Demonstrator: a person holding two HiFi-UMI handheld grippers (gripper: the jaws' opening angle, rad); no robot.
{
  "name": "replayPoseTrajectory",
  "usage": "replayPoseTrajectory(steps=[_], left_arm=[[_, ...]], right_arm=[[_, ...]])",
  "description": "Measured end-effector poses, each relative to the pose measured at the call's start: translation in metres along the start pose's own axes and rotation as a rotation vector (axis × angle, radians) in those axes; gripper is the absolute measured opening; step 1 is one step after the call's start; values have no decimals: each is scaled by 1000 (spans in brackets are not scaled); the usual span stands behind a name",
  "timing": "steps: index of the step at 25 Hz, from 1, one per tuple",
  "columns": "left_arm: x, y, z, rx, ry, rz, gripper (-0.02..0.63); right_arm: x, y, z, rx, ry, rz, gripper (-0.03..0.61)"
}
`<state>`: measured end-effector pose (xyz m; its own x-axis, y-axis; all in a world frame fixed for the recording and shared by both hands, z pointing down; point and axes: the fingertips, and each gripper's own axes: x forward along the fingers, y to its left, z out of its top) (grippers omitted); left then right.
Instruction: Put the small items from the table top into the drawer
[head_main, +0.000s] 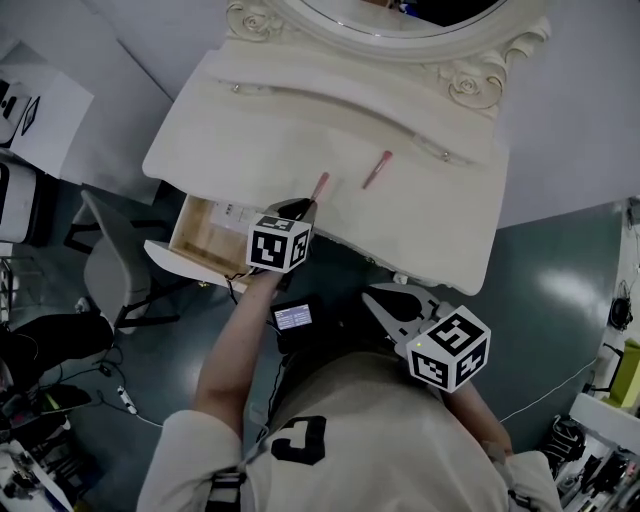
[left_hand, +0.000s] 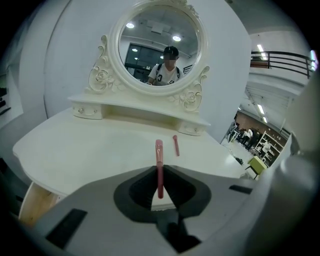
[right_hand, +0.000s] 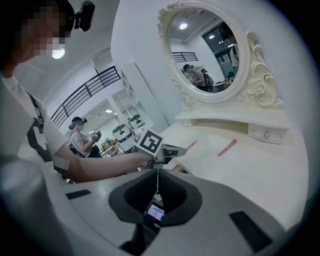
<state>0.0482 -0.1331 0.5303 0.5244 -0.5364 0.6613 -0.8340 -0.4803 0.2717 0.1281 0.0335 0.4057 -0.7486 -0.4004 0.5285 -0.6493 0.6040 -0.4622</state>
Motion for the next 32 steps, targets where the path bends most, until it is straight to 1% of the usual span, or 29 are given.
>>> replayPoseTrajectory(steps=[7, 14, 16, 19, 21, 25, 32], left_arm=[[-32, 14, -3, 0, -33, 20, 89], [-68, 32, -12, -5, -52, 46, 89], [-77, 35, -16, 18, -45, 52, 89], [-92, 45, -24, 76, -29, 96, 89], [-103, 52, -29, 98, -24, 121, 89], [-122, 68, -33, 98, -27, 153, 89], [-145, 87, -43, 95, -18, 184, 89]], right_arm=[[7, 14, 4, -16, -7, 12, 28], [23, 34, 8, -49, 9, 45, 28], [28, 39, 8, -56, 12, 55, 29], [37, 48, 7, -66, 18, 75, 29], [42, 54, 7, -70, 22, 88, 28], [53, 65, 7, -71, 30, 108, 29], [70, 83, 9, -73, 35, 142, 28]])
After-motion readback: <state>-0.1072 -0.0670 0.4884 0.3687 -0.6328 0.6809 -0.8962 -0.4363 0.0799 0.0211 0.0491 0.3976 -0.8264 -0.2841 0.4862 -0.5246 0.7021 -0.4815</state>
